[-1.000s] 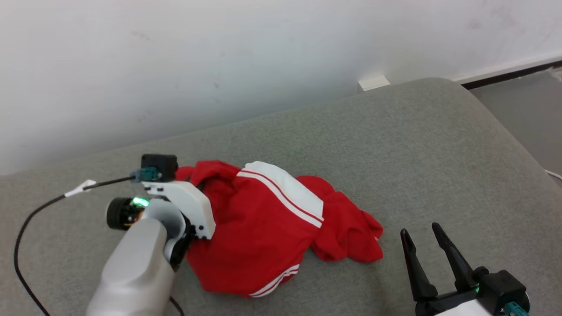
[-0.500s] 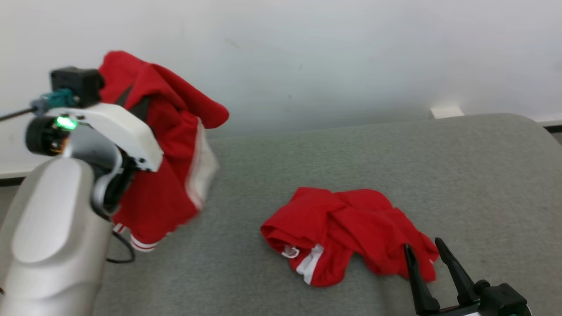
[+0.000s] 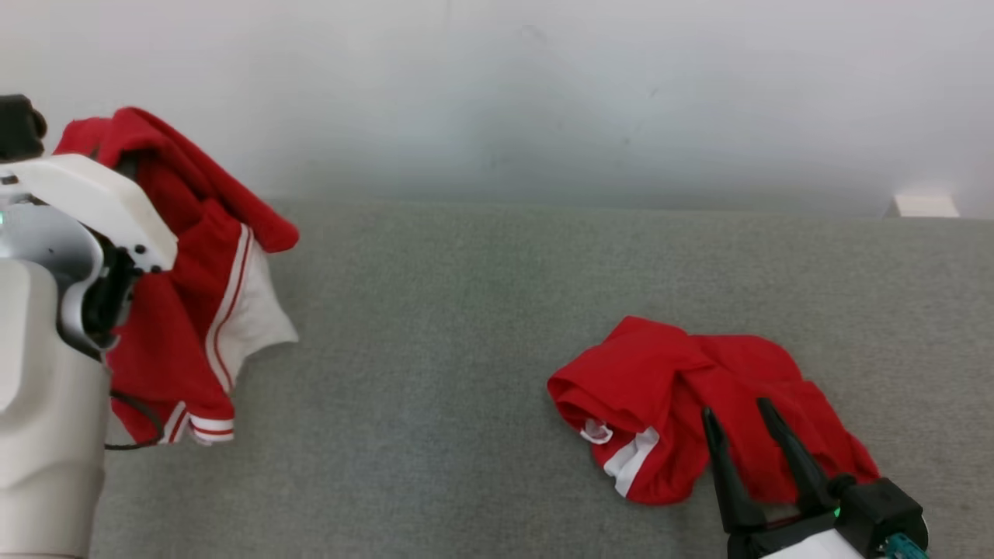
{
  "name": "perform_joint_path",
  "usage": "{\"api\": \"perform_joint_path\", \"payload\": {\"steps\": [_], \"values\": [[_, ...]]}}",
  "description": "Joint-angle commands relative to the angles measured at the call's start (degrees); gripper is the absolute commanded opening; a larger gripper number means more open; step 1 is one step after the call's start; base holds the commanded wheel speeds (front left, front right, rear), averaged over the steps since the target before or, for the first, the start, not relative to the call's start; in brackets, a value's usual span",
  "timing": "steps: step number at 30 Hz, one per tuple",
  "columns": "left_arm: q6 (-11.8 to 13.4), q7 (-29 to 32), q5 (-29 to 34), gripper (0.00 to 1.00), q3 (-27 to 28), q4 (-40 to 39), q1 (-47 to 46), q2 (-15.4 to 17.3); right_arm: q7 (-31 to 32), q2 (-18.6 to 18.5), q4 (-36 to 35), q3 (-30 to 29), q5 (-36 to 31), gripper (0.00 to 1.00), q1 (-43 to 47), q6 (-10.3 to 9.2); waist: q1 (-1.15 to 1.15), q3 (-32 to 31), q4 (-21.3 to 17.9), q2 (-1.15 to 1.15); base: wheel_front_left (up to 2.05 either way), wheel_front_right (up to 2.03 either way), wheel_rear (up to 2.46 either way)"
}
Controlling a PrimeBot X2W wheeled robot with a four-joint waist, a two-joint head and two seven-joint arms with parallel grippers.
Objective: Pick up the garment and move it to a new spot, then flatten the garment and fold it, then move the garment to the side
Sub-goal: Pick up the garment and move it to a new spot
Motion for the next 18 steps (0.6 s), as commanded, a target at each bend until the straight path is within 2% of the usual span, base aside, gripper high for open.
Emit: {"api": "perform_joint_path", "payload": {"steps": [1, 7, 14, 16, 17, 18], "values": [[0.16, -0.88, -0.41, 0.0, 0.14, 1.08, -1.01, -0.65, 0.05, -0.02, -0.24, 0.2, 0.17, 1.0, -0.84, -0.1, 0.0, 2.25, 1.64, 0.0, 0.0, 0.0, 0.0], [1.0, -2.82, -2.43, 0.0, 1.29, 12.09, -2.83, -2.06, 0.04, -0.38, -0.47, 1.01, -0.39, 1.0, -4.11, -0.1, 0.0, 6.77, 2.18, 0.0, 0.0, 0.0, 0.0], [0.11, -2.1, -6.0, 0.02, 3.42, 23.85, -4.36, -2.94, 0.04, -0.57, 0.08, 1.77, -0.05, 1.0, -6.57, -0.11, 0.0, 9.82, 0.86, 0.0, 0.0, 0.0, 0.0], [-0.34, -1.66, -5.94, 0.47, 3.21, 26.28, -4.5, -2.72, 0.05, -0.55, 0.29, 1.61, 0.11, 1.0, -6.77, -0.1, 0.0, 10.09, 0.57, 0.0, 0.0, 0.0, 0.0], [-0.51, -1.46, -6.17, 1.0, 3.19, 27.35, -4.68, -2.63, 0.05, -0.54, 0.35, 1.52, 0.14, 1.0, -6.91, -0.1, 0.0, 10.15, 0.48, 0.0, 0.0, 0.0, 0.0], [-0.8, -1.18, -6.25, 1.0, 3.12, 28.41, -4.8, -2.49, 0.05, -0.51, 0.38, 1.42, 0.14, 1.0, -7.04, -0.1, 0.0, 10.17, 0.4, 0.0, 0.0, 0.0, 0.0]]}}
